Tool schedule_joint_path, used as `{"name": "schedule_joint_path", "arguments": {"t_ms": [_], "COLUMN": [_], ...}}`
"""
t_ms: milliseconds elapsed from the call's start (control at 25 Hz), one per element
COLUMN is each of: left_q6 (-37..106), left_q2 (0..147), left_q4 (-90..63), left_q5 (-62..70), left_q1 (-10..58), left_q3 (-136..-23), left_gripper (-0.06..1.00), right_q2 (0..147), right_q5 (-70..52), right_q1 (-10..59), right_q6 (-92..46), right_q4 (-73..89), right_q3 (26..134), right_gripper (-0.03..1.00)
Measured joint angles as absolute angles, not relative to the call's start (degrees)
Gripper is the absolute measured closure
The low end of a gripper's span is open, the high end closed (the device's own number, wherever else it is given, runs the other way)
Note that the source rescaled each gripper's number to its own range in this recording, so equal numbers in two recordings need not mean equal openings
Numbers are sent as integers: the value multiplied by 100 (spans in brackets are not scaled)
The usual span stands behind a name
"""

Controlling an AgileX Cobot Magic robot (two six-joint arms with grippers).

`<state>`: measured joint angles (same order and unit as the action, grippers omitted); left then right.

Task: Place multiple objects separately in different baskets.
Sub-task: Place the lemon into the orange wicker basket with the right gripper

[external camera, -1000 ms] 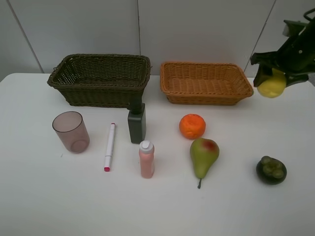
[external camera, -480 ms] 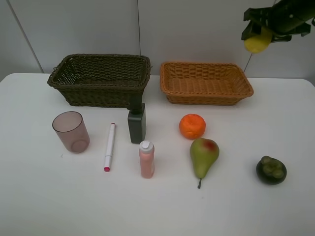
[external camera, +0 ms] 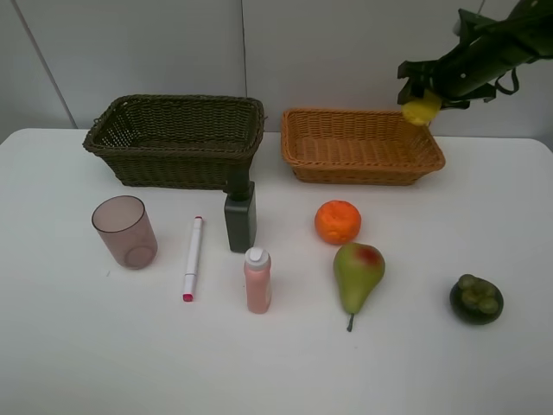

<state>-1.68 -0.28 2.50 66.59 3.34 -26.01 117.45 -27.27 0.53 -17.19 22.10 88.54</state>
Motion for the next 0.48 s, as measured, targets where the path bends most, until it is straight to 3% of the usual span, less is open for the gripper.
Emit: {"name": "schedule_joint_path", "arguments": {"t_ms": [480], "left_q6": [-168], "left_q2": [-28], "left_q4": [250], "left_q5": [6659], "left_q1": [334], "left_q3": [-2601], "left_gripper": [-6], "right_q2": [12529], "right_q5": [-2153], "right_q1": [348], "right_q6": [-1719], "right_q4": [2174], "right_q3": [8893], "right_gripper": [96]}}
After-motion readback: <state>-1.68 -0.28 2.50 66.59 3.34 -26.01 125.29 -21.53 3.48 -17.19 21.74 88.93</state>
